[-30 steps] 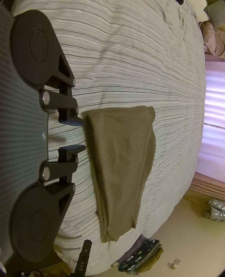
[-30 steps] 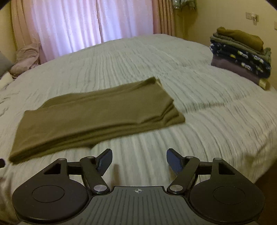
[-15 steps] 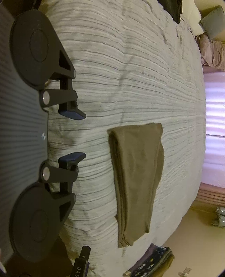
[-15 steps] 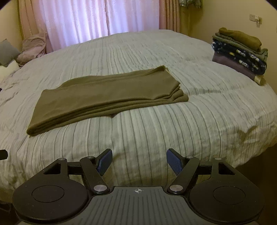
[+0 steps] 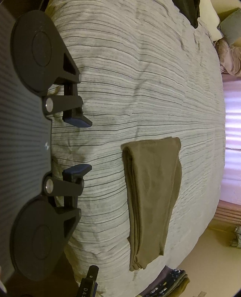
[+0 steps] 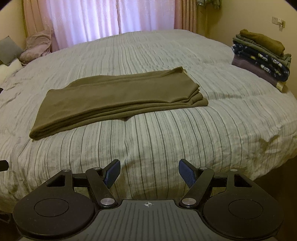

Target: Fold clothes

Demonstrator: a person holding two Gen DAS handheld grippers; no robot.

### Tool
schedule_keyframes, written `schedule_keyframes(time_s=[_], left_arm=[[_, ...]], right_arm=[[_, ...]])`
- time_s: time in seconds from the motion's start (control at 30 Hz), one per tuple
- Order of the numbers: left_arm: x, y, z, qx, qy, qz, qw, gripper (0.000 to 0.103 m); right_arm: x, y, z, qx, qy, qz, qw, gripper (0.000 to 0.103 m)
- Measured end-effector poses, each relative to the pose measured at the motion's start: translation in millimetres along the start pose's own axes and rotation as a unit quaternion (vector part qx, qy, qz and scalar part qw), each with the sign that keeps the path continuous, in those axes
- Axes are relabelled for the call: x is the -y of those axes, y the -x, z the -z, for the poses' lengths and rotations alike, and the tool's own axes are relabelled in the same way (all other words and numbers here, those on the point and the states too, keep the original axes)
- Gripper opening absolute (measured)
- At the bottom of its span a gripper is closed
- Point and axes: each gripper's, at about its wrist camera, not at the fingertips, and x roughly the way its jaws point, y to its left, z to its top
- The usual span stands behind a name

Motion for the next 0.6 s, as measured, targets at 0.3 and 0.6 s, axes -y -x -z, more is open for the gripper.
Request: schedule_keyframes(time_s=[0.3,0.6], left_arm=[[-2,-14,-4,-0.008,0.006,0.009,0.9999,0.039],[-7,-19,-7,-0.003,0.015,0.018,0.9997,0.039]], right_arm=[[-2,-12,-6,-0.008,0.005,-0.002,1.0,0.073],[-2,-16,-14,-0.002,0.008,-0.006,1.0,0.073]])
